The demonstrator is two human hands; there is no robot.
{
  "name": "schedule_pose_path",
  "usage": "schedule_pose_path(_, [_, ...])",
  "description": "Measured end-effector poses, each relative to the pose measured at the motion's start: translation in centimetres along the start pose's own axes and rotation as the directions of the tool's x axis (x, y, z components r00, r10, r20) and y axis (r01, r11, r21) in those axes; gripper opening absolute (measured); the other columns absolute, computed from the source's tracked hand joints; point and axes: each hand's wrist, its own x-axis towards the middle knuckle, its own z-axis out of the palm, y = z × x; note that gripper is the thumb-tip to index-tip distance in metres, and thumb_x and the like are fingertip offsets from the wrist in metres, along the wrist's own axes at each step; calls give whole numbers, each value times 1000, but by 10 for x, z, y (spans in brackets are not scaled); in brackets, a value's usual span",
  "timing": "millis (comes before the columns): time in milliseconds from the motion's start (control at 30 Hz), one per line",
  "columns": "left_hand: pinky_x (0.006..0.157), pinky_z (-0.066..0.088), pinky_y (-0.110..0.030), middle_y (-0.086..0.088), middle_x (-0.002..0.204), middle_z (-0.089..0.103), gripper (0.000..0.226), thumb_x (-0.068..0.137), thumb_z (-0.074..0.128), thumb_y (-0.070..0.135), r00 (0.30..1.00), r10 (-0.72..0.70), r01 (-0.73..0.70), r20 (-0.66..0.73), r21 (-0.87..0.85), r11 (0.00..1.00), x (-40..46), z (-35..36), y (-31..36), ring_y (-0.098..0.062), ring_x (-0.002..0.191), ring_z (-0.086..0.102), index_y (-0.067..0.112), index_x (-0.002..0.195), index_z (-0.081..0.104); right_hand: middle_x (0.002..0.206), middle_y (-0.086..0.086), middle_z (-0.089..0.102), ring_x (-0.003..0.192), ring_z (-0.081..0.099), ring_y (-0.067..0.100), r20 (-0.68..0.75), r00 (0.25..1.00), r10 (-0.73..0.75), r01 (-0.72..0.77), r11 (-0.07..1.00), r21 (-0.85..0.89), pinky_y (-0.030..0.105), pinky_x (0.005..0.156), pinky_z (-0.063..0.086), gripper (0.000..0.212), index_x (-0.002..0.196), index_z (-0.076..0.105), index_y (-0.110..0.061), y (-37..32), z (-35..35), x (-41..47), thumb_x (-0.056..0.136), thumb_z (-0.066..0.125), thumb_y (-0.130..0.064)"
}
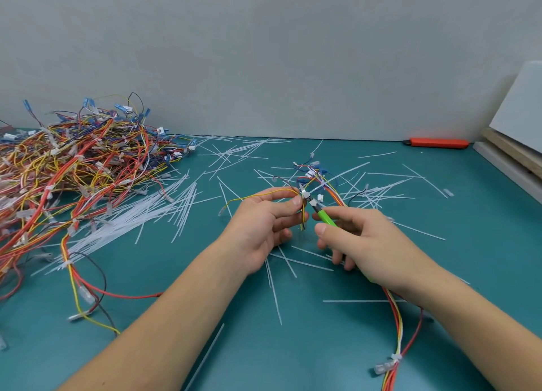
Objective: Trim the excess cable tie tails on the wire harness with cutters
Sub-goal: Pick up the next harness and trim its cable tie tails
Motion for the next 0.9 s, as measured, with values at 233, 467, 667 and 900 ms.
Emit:
schedule_pose_path(233, [48,42,-21,-2,95,78,13,90,73,7,1000,-1,1,-3,-3,1000,1,0,0,-17,75,75,18,97,69,82,18,65,55,57,10,-18,999,-41,40,995,-91,24,53,47,53,115,63,-18,7,-2,1,83,60,-60])
schedule_pose_path(467, [50,41,-22,-1,96,78,15,90,73,7,1000,-12,12,-8,4,1000,1,-1,0,-17,75,75,17,100,69,89,8,72,62,62,8,-2,1000,3,-3,1000,8,16,56,47,36,106,71,-46,1,-1,-1,75,66,-64])
schedule_pose_path(667, [49,43,-21,-1,95,78,16,90,72,6,1000,-16,17,-8,13,1000,1,-1,0,-17,73,74,15,103,69,79,14,67,56,52,12,-6,1000,24,-24,999,-39,32,56,47,28,105,70,-31,2,0,1,87,61,-51])
schedule_pose_path(900, [48,42,-20,-1,94,77,16,90,72,6,1000,-22,22,-3,11,1000,0,0,1,-16,72,74,15,103,68,85,14,68,59,49,9,-12,1000,0,-1,999,-41,30,58,46,29,103,70,-40,1,1,-1,82,62,-58])
